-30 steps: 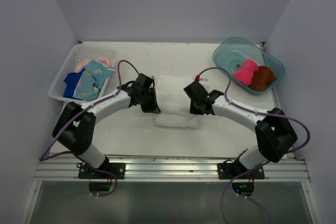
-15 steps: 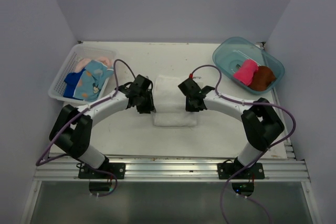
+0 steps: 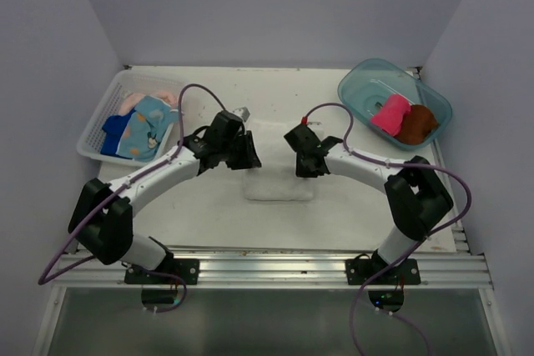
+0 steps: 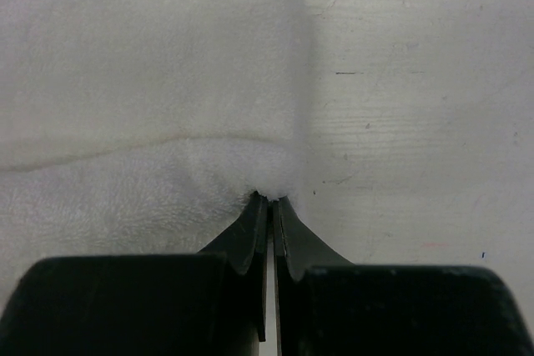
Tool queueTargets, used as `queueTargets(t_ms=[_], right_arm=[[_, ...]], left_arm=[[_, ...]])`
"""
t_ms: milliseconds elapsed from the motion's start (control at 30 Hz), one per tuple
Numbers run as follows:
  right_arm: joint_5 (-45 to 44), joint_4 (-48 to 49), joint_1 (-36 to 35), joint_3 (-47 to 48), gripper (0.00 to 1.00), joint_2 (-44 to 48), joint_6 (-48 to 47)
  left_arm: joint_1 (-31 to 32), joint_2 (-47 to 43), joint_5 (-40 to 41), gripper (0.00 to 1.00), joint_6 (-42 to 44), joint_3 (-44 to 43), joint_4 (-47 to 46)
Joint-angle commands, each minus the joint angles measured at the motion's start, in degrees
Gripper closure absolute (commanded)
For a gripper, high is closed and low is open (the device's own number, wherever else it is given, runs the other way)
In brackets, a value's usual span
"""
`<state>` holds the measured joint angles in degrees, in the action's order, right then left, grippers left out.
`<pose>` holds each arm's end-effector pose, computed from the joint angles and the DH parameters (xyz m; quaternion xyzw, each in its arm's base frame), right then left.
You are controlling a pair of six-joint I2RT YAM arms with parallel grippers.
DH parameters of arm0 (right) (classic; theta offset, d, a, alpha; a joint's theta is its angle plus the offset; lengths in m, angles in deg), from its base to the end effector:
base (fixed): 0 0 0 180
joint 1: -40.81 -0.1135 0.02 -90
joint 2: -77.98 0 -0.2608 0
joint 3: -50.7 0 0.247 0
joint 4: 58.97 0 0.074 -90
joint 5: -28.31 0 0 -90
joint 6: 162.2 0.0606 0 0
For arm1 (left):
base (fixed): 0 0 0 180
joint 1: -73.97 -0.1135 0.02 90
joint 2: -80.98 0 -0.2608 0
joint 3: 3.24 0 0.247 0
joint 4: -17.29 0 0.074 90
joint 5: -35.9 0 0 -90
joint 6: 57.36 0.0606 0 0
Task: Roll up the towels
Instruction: Roll the towel
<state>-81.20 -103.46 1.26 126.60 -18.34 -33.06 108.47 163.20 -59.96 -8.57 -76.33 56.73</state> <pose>0.2718 0.1982 0.1678 0.0334 0.9621 0.0078 0.2704 0.2581 -0.1849 0.2320 -0.0366 0.9336 -0.2545 0.2496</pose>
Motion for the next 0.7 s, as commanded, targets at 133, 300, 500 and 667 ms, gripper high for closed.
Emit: queueTargets(t_ms=[133, 300, 500, 667], right_arm=[[0.0, -3.8, 0.4, 3.1, 0.70, 7.5, -2.0], [-1.5, -5.8, 0.4, 4.0, 0.61, 13.3, -2.0], [5.3, -1.7, 0.3, 0.0, 0.88, 13.3, 1.3], [4.9, -0.2, 0.6, 2.2, 0.87, 6.1, -0.5]], left_arm=[[-0.4, 11.4, -5.3, 0.73, 6.1, -3.3, -6.1], [-2.2, 15.8, -6.3, 0.75, 8.5, -5.4, -8.6], [-2.2, 18.9, -7.5, 0.75, 8.9, -8.7, -6.1], [-2.6, 21.1, -2.5, 0.75, 10.5, -11.2, -1.8]])
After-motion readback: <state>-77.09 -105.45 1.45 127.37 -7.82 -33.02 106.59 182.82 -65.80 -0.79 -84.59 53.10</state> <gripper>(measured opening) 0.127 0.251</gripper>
